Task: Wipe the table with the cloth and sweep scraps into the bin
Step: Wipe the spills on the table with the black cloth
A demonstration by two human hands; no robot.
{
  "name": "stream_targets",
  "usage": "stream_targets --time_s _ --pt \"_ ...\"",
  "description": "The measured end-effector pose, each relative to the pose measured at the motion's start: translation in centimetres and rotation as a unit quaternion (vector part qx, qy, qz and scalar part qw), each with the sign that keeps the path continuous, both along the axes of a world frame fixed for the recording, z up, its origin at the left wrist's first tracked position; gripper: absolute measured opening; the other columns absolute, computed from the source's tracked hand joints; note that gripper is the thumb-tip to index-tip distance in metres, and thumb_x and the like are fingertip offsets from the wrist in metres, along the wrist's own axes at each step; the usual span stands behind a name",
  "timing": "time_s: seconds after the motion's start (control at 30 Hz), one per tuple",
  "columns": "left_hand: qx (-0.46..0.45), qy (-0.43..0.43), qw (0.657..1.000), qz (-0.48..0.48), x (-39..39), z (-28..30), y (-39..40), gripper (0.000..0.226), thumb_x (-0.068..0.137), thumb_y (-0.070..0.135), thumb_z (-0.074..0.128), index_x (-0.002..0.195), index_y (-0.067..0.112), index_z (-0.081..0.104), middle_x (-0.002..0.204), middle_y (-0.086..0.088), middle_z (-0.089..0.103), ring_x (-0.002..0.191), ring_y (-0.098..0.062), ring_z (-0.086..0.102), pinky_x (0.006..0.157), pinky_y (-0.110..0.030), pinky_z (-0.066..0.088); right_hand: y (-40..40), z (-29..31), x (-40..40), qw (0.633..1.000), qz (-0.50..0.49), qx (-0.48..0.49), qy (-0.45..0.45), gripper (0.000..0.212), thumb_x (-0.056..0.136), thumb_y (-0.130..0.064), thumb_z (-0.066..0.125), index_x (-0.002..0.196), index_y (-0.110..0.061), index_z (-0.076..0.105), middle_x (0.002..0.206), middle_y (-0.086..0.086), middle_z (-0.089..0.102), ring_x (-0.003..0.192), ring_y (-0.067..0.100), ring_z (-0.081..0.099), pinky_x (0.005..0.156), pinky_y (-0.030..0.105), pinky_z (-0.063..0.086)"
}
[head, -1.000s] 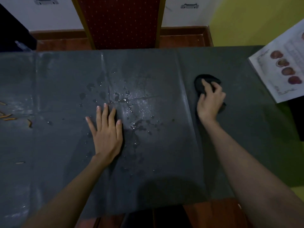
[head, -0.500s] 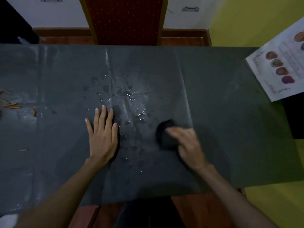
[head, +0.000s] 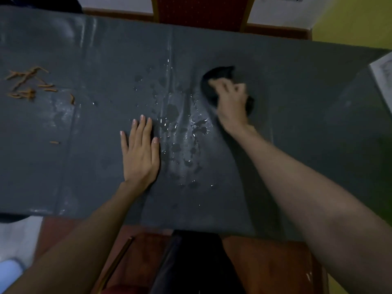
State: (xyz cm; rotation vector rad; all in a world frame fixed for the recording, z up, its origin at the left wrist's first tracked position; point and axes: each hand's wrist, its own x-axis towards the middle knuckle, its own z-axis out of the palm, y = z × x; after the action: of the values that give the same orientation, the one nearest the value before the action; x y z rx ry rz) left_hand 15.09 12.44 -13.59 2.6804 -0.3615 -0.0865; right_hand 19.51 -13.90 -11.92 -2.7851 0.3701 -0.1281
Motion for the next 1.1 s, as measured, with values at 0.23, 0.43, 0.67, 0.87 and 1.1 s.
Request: stream_targets --time_s 0.23,0.43,0.67,0.87,1.1 --pt "-0.056 -0.01 0.997 0.044 -1.1 1.5 0.6 0.052 0.105 0.026 0.023 0.154 0.009 0.028 0.164 -0.008 0.023 0.154 -0.022 0.01 0.124 -0.047 -0.003 6.4 0.5 -14.2 0.928 0.361 0.087 -0.002 0.057 0.082 0.013 0.045 0.129 -0.015 0.06 0.136 0.0 0.058 0.089 0.03 0.052 0.086 0.034 0.043" --pt "0.043 -0.003 0.999 0.009 -3.3 1.4 2.2 0.056 0.104 0.034 0.018 0.155 0.011 0.028 0.166 -0.006 0.015 0.154 -0.021 0.004 0.123 -0.051 -0.006 -1.1 1.4 -20.4 0.976 0.106 0.131 -0.137 0.045 0.09 0.011 0.05 0.124 -0.016 0.061 0.129 -0.006 0.059 0.113 0.016 0.057 0.1 0.027 0.041" --pt "0.062 0.011 0.998 0.01 -3.8 0.0 3.1 0.055 0.105 0.037 0.018 0.156 0.019 0.026 0.167 -0.003 0.014 0.154 -0.021 0.005 0.123 -0.052 -0.003 -0.6 0.3 -14.5 0.934 -0.356 0.01 -0.034 0.045 0.092 -0.007 0.05 0.136 -0.015 0.049 0.137 0.012 0.047 0.111 0.038 0.043 0.093 0.034 0.028" --pt "0.053 0.015 0.998 0.007 -3.6 -0.1 3.5 0.055 0.105 0.038 0.017 0.156 0.02 0.025 0.167 -0.002 0.014 0.154 -0.019 0.004 0.122 -0.052 -0.007 12.2 0.1 -16.0 0.999 -0.01 0.032 -0.025 0.06 0.079 -0.002 0.044 0.137 -0.017 0.05 0.134 0.008 0.051 0.099 0.032 0.046 0.092 0.038 0.04" --pt "0.034 0.014 0.999 -0.034 -2.2 1.1 5.2 0.059 0.103 0.041 0.012 0.155 0.017 0.03 0.166 -0.002 0.015 0.154 -0.02 0.002 0.12 -0.051 -0.013 12.2 1.2 -25.2 0.987 0.105 0.094 -0.078 0.051 0.084 0.005 0.044 0.13 -0.013 0.057 0.129 -0.001 0.059 0.1 0.023 0.053 0.094 0.031 0.042"
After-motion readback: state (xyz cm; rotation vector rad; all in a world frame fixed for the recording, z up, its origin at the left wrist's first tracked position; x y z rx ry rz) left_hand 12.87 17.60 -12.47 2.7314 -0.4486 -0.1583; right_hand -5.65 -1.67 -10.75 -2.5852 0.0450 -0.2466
